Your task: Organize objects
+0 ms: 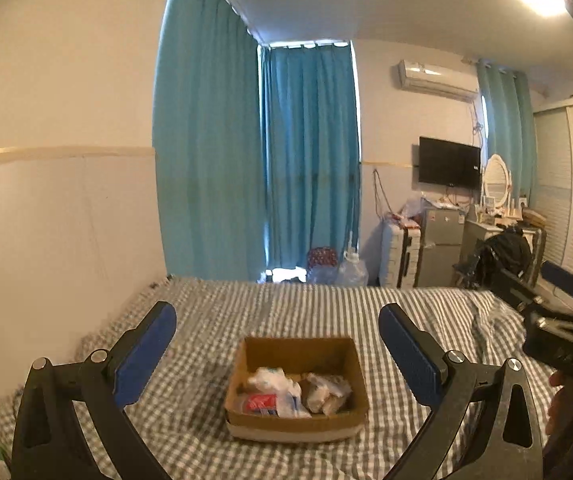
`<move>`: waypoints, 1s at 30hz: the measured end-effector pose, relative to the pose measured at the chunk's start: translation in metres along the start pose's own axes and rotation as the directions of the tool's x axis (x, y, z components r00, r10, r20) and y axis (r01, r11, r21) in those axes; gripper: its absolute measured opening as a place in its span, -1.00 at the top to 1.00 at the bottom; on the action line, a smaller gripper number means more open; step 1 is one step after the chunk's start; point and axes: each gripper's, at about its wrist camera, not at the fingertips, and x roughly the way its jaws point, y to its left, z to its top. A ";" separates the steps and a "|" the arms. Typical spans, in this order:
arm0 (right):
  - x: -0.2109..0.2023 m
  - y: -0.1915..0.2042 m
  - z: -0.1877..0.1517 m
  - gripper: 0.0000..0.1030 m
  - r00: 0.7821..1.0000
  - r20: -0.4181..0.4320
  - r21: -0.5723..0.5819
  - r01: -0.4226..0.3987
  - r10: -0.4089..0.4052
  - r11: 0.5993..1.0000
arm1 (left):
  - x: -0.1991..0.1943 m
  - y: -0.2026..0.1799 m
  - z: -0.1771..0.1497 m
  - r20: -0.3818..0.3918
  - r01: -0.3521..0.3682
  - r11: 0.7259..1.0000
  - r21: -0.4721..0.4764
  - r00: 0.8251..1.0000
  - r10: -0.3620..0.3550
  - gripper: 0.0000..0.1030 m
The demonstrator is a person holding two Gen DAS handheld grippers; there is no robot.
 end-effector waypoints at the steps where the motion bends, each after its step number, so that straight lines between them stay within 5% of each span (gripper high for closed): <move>1: 0.002 0.000 -0.009 -0.99 1.000 -0.010 -0.006 0.004 -0.004 1.000 | 0.003 -0.002 -0.006 -0.010 0.000 1.000 0.006 1.000 0.000 -1.00; 13: 0.052 0.008 -0.112 -0.99 0.992 -0.126 -0.021 0.011 -0.014 1.000 | 0.041 0.006 -0.100 -0.159 -0.056 0.998 0.043 0.985 0.062 -1.00; 30: 0.062 0.027 -0.128 -0.99 0.985 -0.173 -0.055 -0.004 -0.005 0.998 | 0.036 0.010 -0.104 -0.179 -0.080 0.997 0.006 0.981 0.080 -1.00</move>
